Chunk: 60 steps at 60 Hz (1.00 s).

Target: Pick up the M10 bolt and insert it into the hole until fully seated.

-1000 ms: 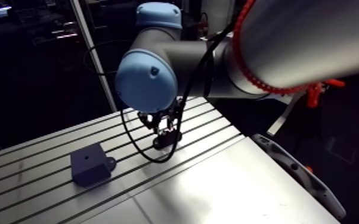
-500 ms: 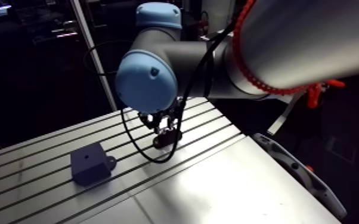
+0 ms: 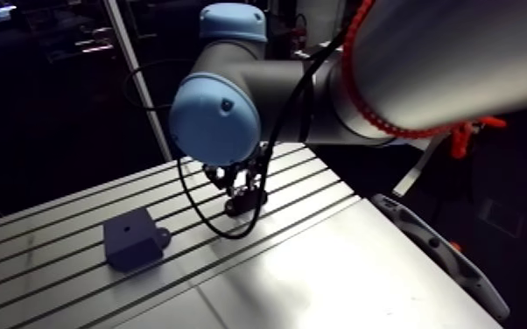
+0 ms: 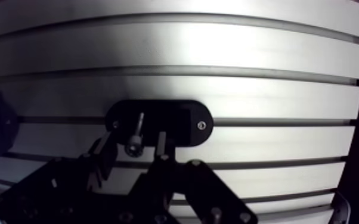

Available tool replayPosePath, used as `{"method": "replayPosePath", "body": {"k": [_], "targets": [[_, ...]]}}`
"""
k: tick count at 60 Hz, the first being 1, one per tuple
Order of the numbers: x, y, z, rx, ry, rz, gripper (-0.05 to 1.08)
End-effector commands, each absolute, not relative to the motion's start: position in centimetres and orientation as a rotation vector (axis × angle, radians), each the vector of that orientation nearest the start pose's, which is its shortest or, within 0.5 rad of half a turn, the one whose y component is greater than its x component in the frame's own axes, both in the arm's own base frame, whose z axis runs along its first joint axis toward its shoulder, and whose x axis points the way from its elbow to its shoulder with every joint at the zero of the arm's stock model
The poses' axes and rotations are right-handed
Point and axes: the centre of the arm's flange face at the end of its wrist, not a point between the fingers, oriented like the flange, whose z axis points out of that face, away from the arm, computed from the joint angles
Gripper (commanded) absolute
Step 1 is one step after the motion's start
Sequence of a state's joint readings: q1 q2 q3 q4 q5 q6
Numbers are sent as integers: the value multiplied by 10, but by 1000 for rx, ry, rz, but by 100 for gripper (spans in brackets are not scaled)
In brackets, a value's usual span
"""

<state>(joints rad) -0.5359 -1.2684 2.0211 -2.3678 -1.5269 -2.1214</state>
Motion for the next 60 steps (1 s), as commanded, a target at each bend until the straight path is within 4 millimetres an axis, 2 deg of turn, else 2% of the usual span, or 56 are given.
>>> {"method": "replayPosePath", "body": {"k": [1, 5, 38, 60], "targets": [[-515, 146, 205, -25, 3203, -23, 54], [-516, 146, 206, -25, 3204, -22, 57], [-515, 145, 205, -27, 3203, -23, 58], [-515, 145, 205, -27, 3203, -23, 62]]}}
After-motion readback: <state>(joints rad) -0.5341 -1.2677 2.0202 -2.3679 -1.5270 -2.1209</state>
